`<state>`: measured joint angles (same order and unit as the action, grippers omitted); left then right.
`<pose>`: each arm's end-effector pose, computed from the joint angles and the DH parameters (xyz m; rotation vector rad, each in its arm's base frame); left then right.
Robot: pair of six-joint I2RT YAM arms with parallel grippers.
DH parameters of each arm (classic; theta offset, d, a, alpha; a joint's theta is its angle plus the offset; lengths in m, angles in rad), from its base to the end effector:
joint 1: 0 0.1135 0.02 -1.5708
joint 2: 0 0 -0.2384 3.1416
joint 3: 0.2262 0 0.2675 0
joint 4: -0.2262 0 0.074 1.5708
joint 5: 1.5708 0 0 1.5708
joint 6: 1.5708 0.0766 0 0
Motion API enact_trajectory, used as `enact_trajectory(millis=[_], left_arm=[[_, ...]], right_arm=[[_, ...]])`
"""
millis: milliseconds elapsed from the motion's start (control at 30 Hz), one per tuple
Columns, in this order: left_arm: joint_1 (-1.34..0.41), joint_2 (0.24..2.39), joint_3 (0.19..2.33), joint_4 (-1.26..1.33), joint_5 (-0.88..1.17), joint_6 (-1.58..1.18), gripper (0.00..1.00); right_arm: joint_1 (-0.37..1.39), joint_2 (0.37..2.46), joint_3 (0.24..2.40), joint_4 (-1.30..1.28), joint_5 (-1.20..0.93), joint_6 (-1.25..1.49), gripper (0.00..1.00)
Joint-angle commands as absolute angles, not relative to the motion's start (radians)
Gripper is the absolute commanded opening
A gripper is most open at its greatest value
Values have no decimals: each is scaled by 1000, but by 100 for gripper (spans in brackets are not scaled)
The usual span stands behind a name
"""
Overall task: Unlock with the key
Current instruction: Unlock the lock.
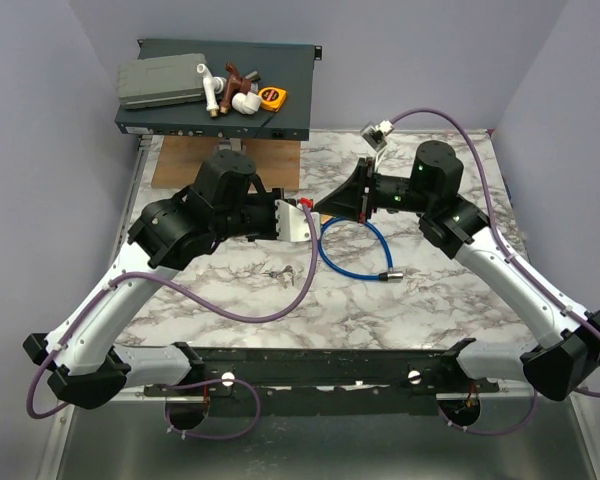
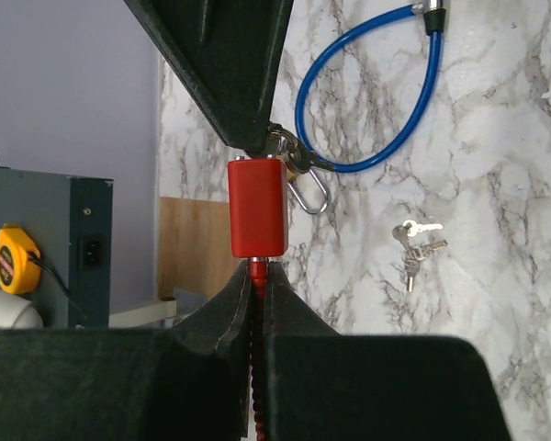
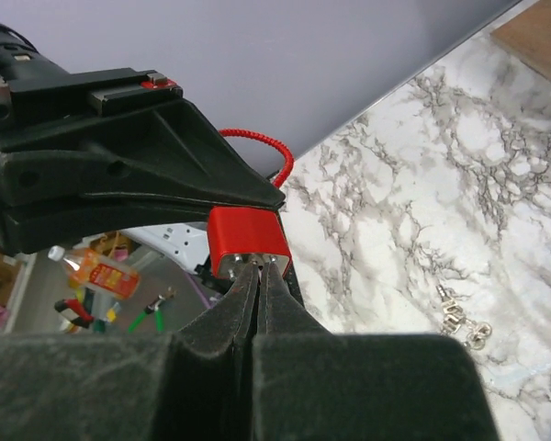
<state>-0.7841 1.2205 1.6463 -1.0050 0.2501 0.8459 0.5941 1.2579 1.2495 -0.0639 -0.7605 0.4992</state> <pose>0.1812 -0.2075 0.4186 1.6523 1.3579 -0.2324 0.2497 0.2324 0.3888 -0.7207 1.6885 1.4196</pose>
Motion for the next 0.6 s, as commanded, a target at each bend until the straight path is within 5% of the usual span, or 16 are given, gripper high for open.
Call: enact_trajectory(millis=[0, 367, 567], left_arm=[[-816, 1193, 1618, -811, 266, 919, 0], [-824, 1162, 1521, -691, 159, 1002, 0], [-824, 1154, 1499, -701, 149, 997, 0]], right_arm=[[569, 1293, 1238, -10, -820, 632, 1], [492, 1382, 1243, 146, -993, 898, 1], [471, 1375, 1264, 166, -1023, 898, 21]])
